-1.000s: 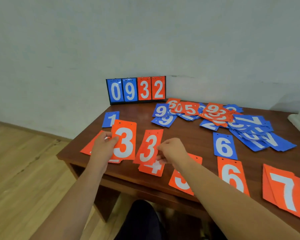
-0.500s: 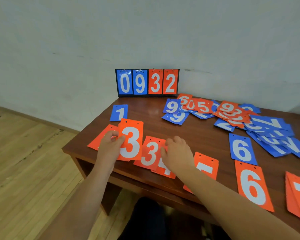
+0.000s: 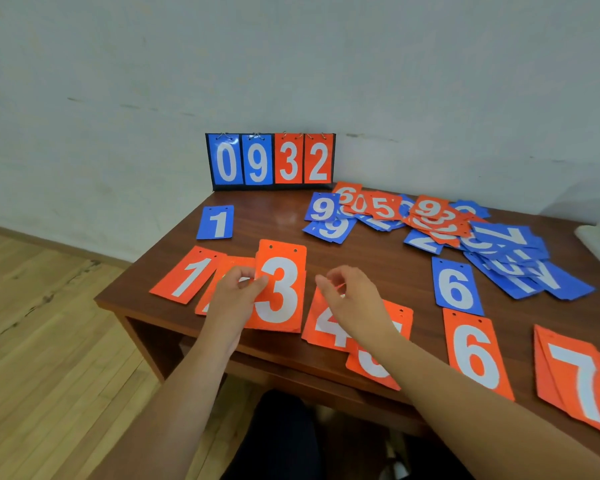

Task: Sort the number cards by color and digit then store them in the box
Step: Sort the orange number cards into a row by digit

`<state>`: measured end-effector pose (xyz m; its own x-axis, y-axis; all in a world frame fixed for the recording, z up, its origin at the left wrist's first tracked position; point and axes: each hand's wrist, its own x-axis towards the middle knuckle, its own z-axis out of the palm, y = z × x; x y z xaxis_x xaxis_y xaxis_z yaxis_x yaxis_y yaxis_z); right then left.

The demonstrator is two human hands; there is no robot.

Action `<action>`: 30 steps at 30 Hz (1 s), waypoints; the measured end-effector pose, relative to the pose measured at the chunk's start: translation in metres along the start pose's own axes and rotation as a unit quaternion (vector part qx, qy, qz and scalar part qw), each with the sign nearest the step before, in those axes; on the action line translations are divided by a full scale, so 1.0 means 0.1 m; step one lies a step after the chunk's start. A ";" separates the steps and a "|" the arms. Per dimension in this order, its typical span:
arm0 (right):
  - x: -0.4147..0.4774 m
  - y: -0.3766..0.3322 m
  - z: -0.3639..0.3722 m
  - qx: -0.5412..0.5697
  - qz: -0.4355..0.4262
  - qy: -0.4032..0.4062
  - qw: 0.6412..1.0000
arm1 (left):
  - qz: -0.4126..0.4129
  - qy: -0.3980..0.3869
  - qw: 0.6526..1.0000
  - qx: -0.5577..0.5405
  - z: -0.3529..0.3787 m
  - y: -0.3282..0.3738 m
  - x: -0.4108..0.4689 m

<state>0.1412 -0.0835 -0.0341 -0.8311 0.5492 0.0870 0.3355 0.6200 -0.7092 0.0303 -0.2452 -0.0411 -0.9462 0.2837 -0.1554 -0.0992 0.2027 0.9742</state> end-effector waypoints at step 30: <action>0.34 -0.33 0.62 -0.113 0.101 0.023 0.988 | 0.045 0.134 0.990 -0.017 -0.31 -0.15 0.09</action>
<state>0.0746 -0.1199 -0.0514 -0.7175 0.6966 -0.0058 0.5882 0.6014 -0.5407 0.0137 -0.2748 -0.0523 -0.9990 0.0391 -0.0225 -0.0162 0.1556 0.9877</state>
